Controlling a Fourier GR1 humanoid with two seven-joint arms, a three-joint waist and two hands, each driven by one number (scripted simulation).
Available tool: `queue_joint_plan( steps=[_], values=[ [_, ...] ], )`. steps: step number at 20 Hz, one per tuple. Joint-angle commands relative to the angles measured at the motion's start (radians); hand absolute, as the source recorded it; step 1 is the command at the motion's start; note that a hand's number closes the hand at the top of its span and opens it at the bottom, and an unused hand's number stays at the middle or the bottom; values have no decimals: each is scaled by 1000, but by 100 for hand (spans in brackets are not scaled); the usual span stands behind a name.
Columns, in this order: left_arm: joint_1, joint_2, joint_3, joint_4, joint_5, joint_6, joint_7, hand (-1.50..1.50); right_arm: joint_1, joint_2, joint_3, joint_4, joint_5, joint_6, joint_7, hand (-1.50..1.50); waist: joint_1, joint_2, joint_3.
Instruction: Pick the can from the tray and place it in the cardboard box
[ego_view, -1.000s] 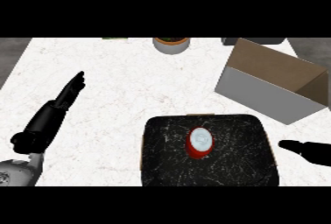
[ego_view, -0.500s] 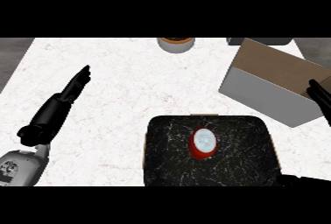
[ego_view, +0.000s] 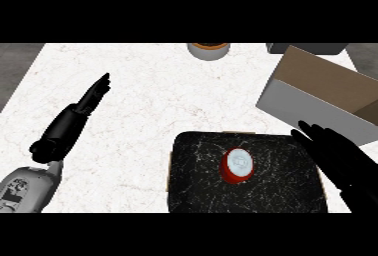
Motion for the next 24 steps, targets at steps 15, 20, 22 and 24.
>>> queue_joint_plan(
  steps=[15,20,22,24],
  values=[
    [14,-12,50,69,-25,-37,-62,0,-384,491,389,252,51,237,615,-150,-24,-5,3],
    [43,-35,39,-2,-36,-11,-16,0,-420,532,422,363,135,248,616,-150,-19,-9,3],
    [10,3,68,-30,0,-63,29,0,-386,524,424,385,166,230,572,-150,-24,-8,4],
    [-14,-33,60,13,-21,-43,15,0,-401,559,412,425,181,235,570,-150,-30,-5,4]
  ],
)
